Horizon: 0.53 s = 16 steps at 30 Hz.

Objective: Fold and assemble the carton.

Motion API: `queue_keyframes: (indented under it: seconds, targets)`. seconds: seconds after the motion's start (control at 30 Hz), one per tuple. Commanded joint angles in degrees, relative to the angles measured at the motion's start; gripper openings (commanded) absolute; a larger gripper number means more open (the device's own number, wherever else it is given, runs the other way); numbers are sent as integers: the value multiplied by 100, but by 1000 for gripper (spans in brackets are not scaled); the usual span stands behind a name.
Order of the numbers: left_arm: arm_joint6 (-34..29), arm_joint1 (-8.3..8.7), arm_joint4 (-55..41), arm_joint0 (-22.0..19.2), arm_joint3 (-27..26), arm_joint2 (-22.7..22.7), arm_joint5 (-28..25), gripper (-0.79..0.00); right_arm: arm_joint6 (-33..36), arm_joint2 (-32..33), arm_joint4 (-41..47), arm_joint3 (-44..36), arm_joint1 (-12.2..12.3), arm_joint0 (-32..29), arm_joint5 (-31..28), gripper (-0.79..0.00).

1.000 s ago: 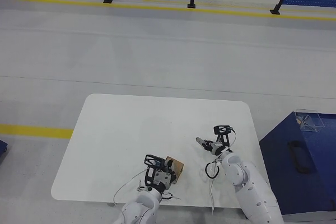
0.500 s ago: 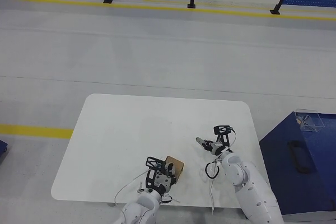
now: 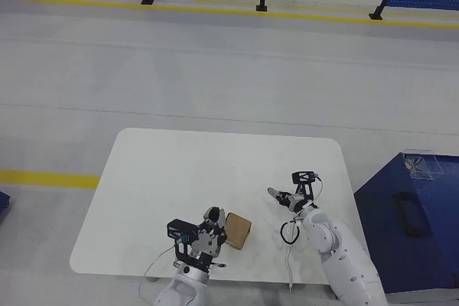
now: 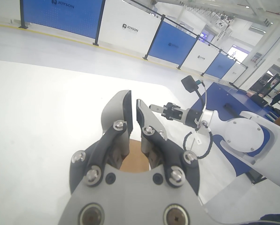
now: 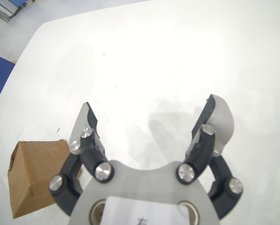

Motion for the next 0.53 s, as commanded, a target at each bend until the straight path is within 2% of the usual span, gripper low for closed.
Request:
queue_keyframes:
  seconds: [0.0,0.07,0.17,0.33,0.5]
  targets:
    - [0,0,0,0,0,0,0,-606,0,0,0,0,0,0,0,-1]
    - [-89,0,-1,-1,1,1,-2,-462,0,0,0,0,0,0,0,-1]
    - [-78,0,-1,0,0,1,-2,-287,0,0,0,0,0,0,0,-1]
    - [-77,0,-1,0,0,0,-2,-75,0,0,0,0,0,0,0,0]
    - [-77,0,-1,0,0,0,-2,-3,0,0,0,0,0,0,0,0]
